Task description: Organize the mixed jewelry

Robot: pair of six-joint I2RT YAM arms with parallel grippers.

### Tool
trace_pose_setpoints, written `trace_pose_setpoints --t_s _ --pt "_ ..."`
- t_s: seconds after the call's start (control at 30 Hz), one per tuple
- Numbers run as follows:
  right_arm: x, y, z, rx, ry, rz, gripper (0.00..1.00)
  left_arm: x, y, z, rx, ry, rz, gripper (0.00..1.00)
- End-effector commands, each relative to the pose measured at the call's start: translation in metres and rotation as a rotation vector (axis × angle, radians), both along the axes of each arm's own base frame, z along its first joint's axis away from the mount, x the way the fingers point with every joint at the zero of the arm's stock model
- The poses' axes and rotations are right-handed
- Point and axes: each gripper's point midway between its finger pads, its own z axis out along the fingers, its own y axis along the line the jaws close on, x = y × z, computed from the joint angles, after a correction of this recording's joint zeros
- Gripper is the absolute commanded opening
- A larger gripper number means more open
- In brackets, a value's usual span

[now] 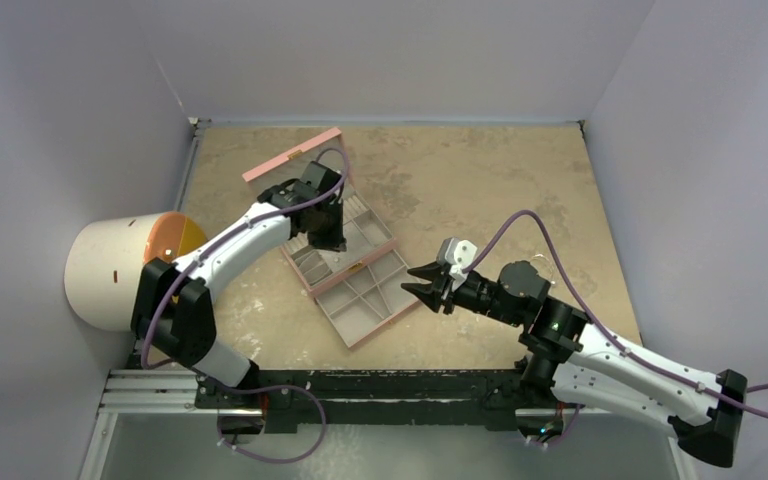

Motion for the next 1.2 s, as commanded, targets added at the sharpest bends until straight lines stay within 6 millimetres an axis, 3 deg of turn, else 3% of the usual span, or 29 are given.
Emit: trace_pose_setpoints --t_s 0.0,0.53,1.17 --pt "0.001 -0.002 0.004 0.024 0.007 -0.02 0.35 0.012 0.002 0.005 0.035 -0.025 -0.018 0.0" --pt "0.002 -0.002 -0.001 0.016 0.016 -0.019 0.35 0.031 0.002 -0.011 0.101 -0.027 -0.011 0.0" --pt "0.003 0.001 -0.002 -0.001 0.021 -0.016 0.36 0.032 0.004 -0.029 0.183 -0.009 -0.023 0.0"
